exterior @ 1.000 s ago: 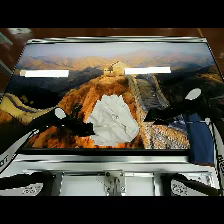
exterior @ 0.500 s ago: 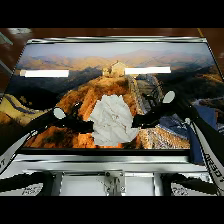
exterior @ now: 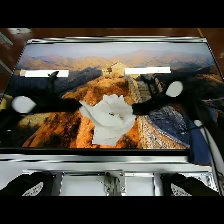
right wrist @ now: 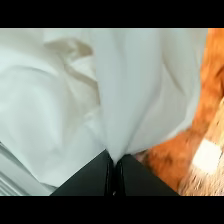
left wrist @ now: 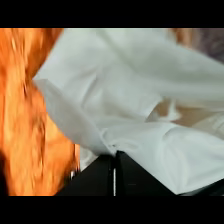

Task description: Fold the shirts.

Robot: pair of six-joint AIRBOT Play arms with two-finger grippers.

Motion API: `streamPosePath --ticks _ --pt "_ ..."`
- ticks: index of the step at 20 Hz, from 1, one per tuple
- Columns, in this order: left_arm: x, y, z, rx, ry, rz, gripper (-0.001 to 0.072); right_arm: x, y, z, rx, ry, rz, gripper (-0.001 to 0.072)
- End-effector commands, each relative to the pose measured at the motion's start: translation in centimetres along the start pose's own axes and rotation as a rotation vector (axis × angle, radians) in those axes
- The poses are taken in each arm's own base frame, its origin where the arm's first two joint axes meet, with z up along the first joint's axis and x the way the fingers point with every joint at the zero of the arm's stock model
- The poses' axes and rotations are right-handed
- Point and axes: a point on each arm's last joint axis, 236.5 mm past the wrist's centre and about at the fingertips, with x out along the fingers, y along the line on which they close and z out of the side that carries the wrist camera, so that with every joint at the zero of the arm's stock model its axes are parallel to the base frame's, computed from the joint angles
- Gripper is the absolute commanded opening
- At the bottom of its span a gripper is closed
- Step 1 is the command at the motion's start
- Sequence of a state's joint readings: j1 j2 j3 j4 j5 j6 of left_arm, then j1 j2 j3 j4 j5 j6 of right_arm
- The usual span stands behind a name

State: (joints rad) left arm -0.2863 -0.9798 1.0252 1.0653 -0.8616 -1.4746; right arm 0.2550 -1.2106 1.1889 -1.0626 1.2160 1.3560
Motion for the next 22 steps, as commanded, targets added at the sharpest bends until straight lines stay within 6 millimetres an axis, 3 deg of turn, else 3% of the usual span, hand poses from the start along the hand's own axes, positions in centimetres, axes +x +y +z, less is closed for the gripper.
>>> streamPosePath --ticks 1,3,5,7,9,12,16,19,22 --pt "-16.0 -6.2 11.2 0.228 -0.449 0.021 0.0035 -15.1 6.9 7.6 -0.216 -0.482 -0.037 0.006" --pt "-25.6 -10.8 14.1 0.308 -0.669 -0.014 0.0035 -26.4 11.8 9.0 -0.275 -0.823 -0.029 0.006" --pt "-32.6 -13.9 14.7 0.356 -0.817 -0.049 0.0035 -33.4 15.2 7.2 -0.311 -0.997 -0.004 0.006" --pt "-36.2 -15.3 14.1 0.376 -0.888 -0.066 0.0035 -36.3 17.0 4.7 -0.308 -1.041 0.028 0.006" --pt "-35.9 -15.2 12.8 0.386 -0.84 -0.061 0.0035 -36.3 17.3 3.0 -0.301 -1.011 0.035 0.006" --pt "-31.4 -12.6 9.7 0.388 -0.609 0.008 0.0035 -32.5 14.8 0.8 -0.267 -0.813 -0.04 0.006" --pt "-25.3 -4.7 5.9 0.313 -0.35 0.23 0.0035 -24.2 7.1 -4.0 -0.104 -0.338 -0.219 0.006" --pt "-20.3 -1.1 3.0 0.269 -0.198 0.282 0.0035 -16.0 3.3 -6.8 0.023 -0.067 -0.213 0.006" --pt "-14.3 2.7 -0.8 0.198 -0.013 0.315 0.0035 -7.1 -0.5 -6.3 0.107 -0.043 -0.204 0.006"
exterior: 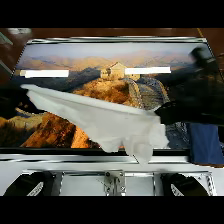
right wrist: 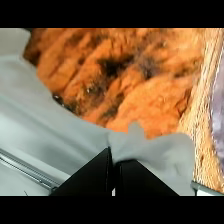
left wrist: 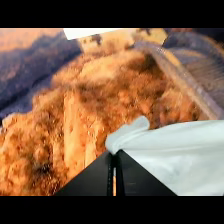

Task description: Fold the shirts.

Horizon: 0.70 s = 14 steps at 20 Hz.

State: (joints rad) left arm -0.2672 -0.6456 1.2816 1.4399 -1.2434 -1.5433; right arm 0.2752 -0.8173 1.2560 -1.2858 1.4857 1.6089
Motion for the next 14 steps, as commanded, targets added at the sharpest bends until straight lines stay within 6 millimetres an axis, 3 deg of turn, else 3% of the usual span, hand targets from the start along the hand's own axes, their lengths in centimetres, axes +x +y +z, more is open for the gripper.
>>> streamPosePath --ticks 1,3,6,7,10,11,12,13,14 --pt "6.3 2.2 -6.7 -0.053 0.227 0.06 0.0035 10.0 -3.0 -2.1 0.115 0.079 -0.022 0.006" --pt "10.3 2.8 -7.8 -0.108 0.278 0.072 0.0036 14.7 -4.5 -0.3 0.164 0.023 -0.026 0.0061" --pt "17.0 3.7 -8.5 -0.193 0.312 0.09 0.0037 19.6 -5.8 3.5 0.242 -0.096 -0.012 0.0061" --pt "19.2 3.9 -9.5 -0.223 0.343 0.095 0.0037 21.1 -6.0 3.9 0.278 -0.107 -0.001 0.0061" --pt "25.2 3.9 -14.9 -0.358 0.504 0.109 0.004 24.7 -5.9 2.6 0.386 -0.036 0.04 0.0072" --pt "26.5 3.3 -16.4 -0.408 0.556 0.094 0.0124 25.4 -5.9 2.4 0.411 -0.026 0.049 0.021" --pt "27.4 2.7 -17.3 -0.439 0.59 0.076 0.0331 25.6 -5.9 2.5 0.419 -0.031 0.051 0.0521" --pt "28.0 2.7 -17.8 -0.447 0.616 0.076 0.0526 25.3 -6.0 2.7 0.39 -0.036 0.046 0.0629" --pt "28.0 3.4 -17.8 -0.45 0.635 0.088 0.0586 24.5 -6.2 2.9 0.334 -0.032 0.033 0.0628"
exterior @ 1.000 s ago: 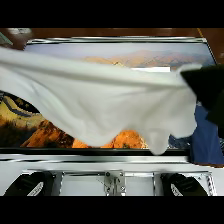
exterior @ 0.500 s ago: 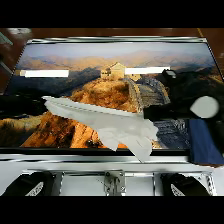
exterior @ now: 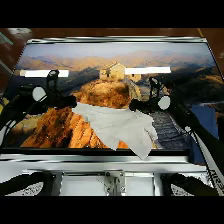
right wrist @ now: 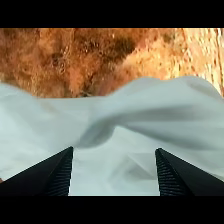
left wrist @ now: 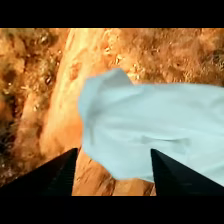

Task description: Fold the shirts.

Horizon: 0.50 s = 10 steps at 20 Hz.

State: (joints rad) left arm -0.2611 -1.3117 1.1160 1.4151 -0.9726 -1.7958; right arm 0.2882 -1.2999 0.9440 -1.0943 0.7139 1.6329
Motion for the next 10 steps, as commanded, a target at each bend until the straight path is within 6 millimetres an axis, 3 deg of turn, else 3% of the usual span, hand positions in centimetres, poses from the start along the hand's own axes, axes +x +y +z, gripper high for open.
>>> streamPosePath --ticks 1,3,6,8,10 --pt "2.6 1.2 -0.3 -0.085 0.103 0.012 0.0602 -0.7 -0.8 0.7 -0.077 0.005 -0.023 0.0628" --pt "0.1 4.4 0.2 -0.039 0.15 0.04 0.0603 -4.4 -4.5 0.5 -0.192 0.071 -0.155 0.0628" --pt "-3.6 9.1 -2.5 -0.027 0.31 0.055 0.068 -11.6 -13.3 -1.5 -0.173 0.199 -0.418 0.0627" --pt "-4.0 8.8 -4.7 -0.102 0.356 -0.059 0.0691 -14.2 -16.4 -3.4 -0.066 0.263 -0.434 0.0628" --pt "-2.6 6.0 -6.6 -0.193 0.369 -0.225 0.0717 -14.1 -17.0 -4.7 0.041 0.272 -0.34 0.0629"
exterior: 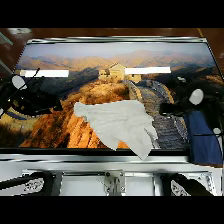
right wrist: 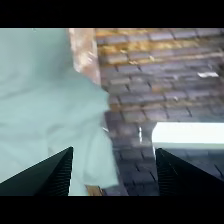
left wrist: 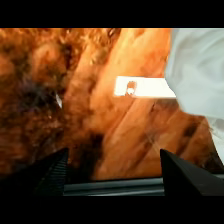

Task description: Fold the shirts.

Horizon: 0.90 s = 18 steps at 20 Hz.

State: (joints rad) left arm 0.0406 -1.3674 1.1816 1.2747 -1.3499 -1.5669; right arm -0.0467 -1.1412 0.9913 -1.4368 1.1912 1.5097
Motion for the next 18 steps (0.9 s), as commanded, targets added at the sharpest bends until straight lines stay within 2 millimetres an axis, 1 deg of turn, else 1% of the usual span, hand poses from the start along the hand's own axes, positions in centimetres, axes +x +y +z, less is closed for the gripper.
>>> streamPosePath --ticks 1,3,6,8,11,15,17,18 --pt "2.2 -3.5 -3.8 -0.081 0.089 -0.279 0.0717 -0.4 -2.7 -3.7 0.134 0.099 0.089 0.0628" --pt "5.4 -6.5 -5.3 -0.131 0.097 -0.384 0.0717 0.5 -1.9 -3.6 0.205 0.07 0.177 0.0628" --pt "9.1 -9.5 -6.4 -0.167 0.068 -0.413 0.0716 1.4 -1.8 -3.7 0.222 0.056 0.181 0.0628" --pt "10.8 -11.4 -6.8 -0.15 0.066 -0.412 0.0715 1.6 -2.1 -3.5 0.224 0.046 0.173 0.0628" --pt "12.6 -13.8 -6.7 -0.178 0.051 -0.437 0.0714 1.7 -2.3 -3.1 0.225 0.026 0.165 0.0628" --pt "14.0 -14.7 -5.9 -0.224 0.029 -0.457 0.0711 1.7 -2.4 -3.1 0.223 0.025 0.159 0.0628" --pt "14.5 -14.5 -5.8 -0.241 0.035 -0.454 0.0698 1.7 -2.5 -3.0 0.223 0.019 0.157 0.0628" --pt "14.7 -14.4 -5.9 -0.243 0.04 -0.451 0.0581 1.7 -2.6 -3.0 0.222 0.02 0.154 0.0628"
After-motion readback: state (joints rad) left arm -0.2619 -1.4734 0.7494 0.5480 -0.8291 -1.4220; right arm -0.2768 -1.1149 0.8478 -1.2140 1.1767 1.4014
